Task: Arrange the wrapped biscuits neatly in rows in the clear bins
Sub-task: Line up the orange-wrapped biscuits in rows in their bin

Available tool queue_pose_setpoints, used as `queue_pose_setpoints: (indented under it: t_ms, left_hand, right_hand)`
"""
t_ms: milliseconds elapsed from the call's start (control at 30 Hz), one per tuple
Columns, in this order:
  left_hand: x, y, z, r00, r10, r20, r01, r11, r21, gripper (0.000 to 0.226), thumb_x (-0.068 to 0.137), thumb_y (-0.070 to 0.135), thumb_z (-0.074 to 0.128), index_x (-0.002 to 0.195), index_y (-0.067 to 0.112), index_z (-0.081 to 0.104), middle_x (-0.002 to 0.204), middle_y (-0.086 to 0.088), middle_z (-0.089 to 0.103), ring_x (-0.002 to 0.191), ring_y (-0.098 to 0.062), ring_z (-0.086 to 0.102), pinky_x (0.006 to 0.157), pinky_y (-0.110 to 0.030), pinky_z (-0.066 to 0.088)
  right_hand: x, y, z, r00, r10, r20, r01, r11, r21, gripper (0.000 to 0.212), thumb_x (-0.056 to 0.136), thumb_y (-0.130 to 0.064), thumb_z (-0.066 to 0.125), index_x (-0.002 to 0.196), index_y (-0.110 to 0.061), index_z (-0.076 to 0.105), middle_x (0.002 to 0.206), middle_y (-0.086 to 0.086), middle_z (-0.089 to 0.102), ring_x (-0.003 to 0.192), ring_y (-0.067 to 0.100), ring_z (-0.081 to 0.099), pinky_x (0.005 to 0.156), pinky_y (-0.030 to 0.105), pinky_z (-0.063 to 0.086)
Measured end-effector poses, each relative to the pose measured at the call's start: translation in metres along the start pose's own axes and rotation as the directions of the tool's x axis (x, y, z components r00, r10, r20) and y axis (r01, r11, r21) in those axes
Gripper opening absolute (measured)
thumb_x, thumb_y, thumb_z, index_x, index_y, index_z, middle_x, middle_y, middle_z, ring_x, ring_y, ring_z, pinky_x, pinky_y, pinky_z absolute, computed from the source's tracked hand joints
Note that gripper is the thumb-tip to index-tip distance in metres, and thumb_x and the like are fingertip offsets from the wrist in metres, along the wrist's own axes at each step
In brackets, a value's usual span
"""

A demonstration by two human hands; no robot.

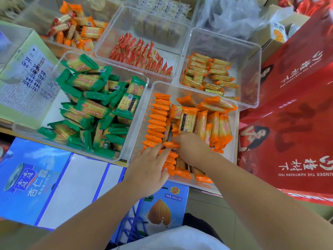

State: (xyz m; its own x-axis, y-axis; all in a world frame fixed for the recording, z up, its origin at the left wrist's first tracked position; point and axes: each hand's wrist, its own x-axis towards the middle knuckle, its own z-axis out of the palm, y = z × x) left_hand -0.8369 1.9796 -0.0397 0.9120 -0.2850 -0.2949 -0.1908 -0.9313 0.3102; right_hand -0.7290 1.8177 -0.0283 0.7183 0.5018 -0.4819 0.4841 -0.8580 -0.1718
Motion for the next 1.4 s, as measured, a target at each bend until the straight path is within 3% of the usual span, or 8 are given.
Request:
queue_pose_setpoints:
  t_ms: [200, 300, 467, 567, 733, 933, 1200, 1400]
  left_hand:
    - [0.002, 0.001, 0.003, 1.000, -0.018, -0.004, 0.018, 1.000, -0.012, 0.073, 0.094, 0.045, 0.030, 0.161, 0.023, 0.013, 0.169, 0.002, 0.003, 0.132, -0.021, 0.038, 0.100, -0.041, 0.041]
    - [0.005, -0.002, 0.005, 0.999, 0.014, 0.029, -0.014, 1.000, 0.022, 0.070, 0.095, 0.045, 0.025, 0.161, 0.024, 0.016, 0.169, 0.008, 0.008, 0.132, -0.020, 0.036, 0.103, -0.042, 0.039]
    - [0.006, -0.003, 0.007, 0.999, 0.019, 0.038, -0.020, 0.999, 0.030, 0.070, 0.094, 0.045, 0.023, 0.160, 0.024, 0.019, 0.168, 0.009, 0.015, 0.130, -0.020, 0.037, 0.102, -0.043, 0.039]
    - [0.005, -0.004, 0.007, 0.999, 0.023, 0.044, -0.024, 0.999, 0.028, 0.070, 0.093, 0.045, 0.021, 0.160, 0.024, 0.020, 0.168, 0.009, 0.015, 0.130, -0.020, 0.037, 0.103, -0.043, 0.038]
    - [0.005, -0.003, 0.004, 0.999, 0.019, 0.039, -0.020, 1.000, 0.016, 0.070, 0.092, 0.044, 0.020, 0.158, 0.023, 0.028, 0.166, 0.008, 0.022, 0.132, -0.020, 0.039, 0.103, -0.043, 0.039]
    - [0.004, -0.002, 0.004, 0.999, 0.017, 0.033, -0.017, 1.000, 0.006, 0.071, 0.092, 0.045, 0.017, 0.160, 0.027, 0.017, 0.163, 0.009, 0.026, 0.129, -0.020, 0.039, 0.103, -0.041, 0.037]
    - [0.004, -0.001, 0.005, 0.999, 0.014, 0.039, -0.014, 1.000, 0.008, 0.071, 0.091, 0.046, 0.014, 0.160, 0.029, 0.015, 0.163, 0.010, 0.025, 0.130, -0.020, 0.037, 0.104, -0.041, 0.036]
    - [0.004, 0.000, 0.003, 0.998, 0.014, 0.053, -0.016, 0.999, 0.030, 0.069, 0.093, 0.044, 0.020, 0.160, 0.029, 0.016, 0.163, 0.008, 0.025, 0.131, -0.021, 0.037, 0.105, -0.042, 0.037]
  right_hand:
    - [0.001, 0.001, -0.009, 0.977, -0.099, 0.189, 0.077, 0.990, 0.120, 0.018, 0.097, -0.022, 0.051, 0.108, -0.013, 0.062, 0.090, 0.006, 0.063, 0.084, 0.028, 0.061, 0.067, 0.038, 0.052]
    - [0.013, 0.008, -0.022, 0.989, -0.140, 0.044, 0.132, 0.980, 0.151, 0.033, 0.099, -0.017, 0.045, 0.123, -0.017, 0.068, 0.108, 0.007, 0.071, 0.101, 0.027, 0.062, 0.084, 0.039, 0.053]
    - [0.039, 0.004, -0.023, 0.961, -0.267, -0.075, 0.232, 0.922, -0.309, 0.026, 0.088, -0.015, 0.056, 0.107, -0.026, 0.070, 0.110, -0.005, 0.067, 0.116, 0.024, 0.051, 0.095, 0.039, 0.041]
    - [0.047, 0.004, -0.013, 0.959, -0.282, -0.039, 0.245, 0.886, -0.395, 0.024, 0.090, -0.026, 0.057, 0.111, -0.027, 0.068, 0.119, -0.007, 0.066, 0.129, 0.025, 0.045, 0.103, 0.043, 0.034]
    - [0.052, 0.005, 0.000, 0.959, -0.267, -0.094, 0.199, 0.872, -0.447, 0.034, 0.092, -0.040, 0.049, 0.117, -0.025, 0.066, 0.118, -0.003, 0.054, 0.111, 0.026, 0.046, 0.097, 0.043, 0.030]
    - [0.056, 0.010, -0.005, 0.968, -0.246, -0.049, 0.186, 0.834, -0.519, 0.040, 0.093, -0.034, 0.053, 0.132, -0.026, 0.054, 0.132, -0.005, 0.053, 0.125, 0.030, 0.039, 0.103, 0.044, 0.029]
    - [0.044, 0.011, 0.000, 0.945, -0.282, -0.164, 0.163, 0.842, -0.514, 0.028, 0.091, -0.025, 0.053, 0.116, -0.024, 0.065, 0.118, 0.002, 0.056, 0.115, 0.031, 0.047, 0.103, 0.046, 0.033]
    - [0.038, 0.012, -0.017, 0.936, -0.314, -0.160, 0.241, 0.901, -0.362, 0.038, 0.088, -0.028, 0.061, 0.125, -0.025, 0.059, 0.137, -0.002, 0.059, 0.141, 0.028, 0.038, 0.116, 0.045, 0.024]
